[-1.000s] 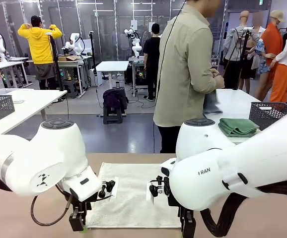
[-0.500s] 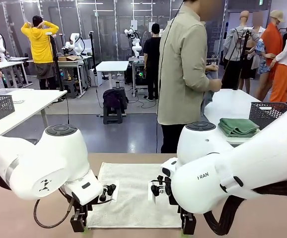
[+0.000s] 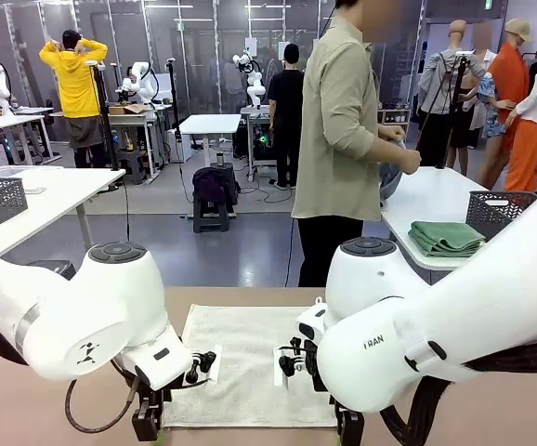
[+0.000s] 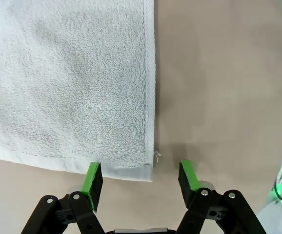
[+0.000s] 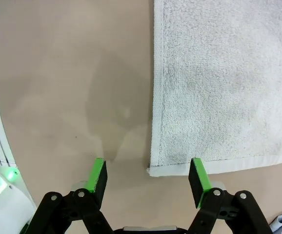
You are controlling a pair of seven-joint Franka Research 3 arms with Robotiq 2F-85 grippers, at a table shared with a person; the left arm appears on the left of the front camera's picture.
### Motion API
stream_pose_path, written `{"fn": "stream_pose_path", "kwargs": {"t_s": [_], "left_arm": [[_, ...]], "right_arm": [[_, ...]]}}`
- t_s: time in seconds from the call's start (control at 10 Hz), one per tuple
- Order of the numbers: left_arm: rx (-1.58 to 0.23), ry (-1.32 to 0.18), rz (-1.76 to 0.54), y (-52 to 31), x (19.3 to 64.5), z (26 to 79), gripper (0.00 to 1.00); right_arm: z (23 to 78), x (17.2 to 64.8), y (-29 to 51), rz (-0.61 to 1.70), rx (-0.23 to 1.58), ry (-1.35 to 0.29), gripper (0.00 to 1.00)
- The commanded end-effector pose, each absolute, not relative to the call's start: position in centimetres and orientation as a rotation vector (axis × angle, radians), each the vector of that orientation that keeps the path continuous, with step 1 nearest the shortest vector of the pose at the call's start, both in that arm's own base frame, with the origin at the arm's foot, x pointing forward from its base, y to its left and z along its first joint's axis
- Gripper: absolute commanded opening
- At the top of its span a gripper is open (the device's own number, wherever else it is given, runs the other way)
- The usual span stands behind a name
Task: Fold the towels and place them in the basket.
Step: When a person lays out a Towel with hook on the table, fold it in half twice.
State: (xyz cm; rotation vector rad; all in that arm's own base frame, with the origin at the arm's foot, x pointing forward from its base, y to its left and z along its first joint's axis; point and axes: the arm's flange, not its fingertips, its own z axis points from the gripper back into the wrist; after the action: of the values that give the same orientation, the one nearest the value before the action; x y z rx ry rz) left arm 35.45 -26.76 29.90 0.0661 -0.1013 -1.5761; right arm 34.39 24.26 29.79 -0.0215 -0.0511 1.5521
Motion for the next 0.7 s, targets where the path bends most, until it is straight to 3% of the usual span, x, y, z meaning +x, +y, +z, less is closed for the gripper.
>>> {"fn": "stream_pose_path", "kwargs": {"t_s": [0.0,0.3,0.4,0.5,0.6], "left_arm": [[0.075,-0.135,-1.568,-27.04,35.91,29.55,0.80],[0.074,-0.145,-1.574,-26.71,35.99,29.29,0.80],[0.080,-0.151,-1.582,-26.65,36.00,29.21,0.80],[0.094,-0.159,-1.594,-26.62,36.01,29.11,0.67],[0.103,-0.160,-1.594,-26.66,35.99,29.08,0.60]], "right_arm": [[28.95,34.75,24.56,1.532,-0.059,-0.049,0.84],[28.58,34.99,24.43,1.529,-0.062,-0.039,0.84],[28.46,35.06,24.44,1.529,-0.064,-0.034,0.70],[28.46,35.02,24.43,1.528,-0.064,-0.034,0.65],[28.46,34.98,24.46,1.531,-0.069,-0.040,0.50]]}}
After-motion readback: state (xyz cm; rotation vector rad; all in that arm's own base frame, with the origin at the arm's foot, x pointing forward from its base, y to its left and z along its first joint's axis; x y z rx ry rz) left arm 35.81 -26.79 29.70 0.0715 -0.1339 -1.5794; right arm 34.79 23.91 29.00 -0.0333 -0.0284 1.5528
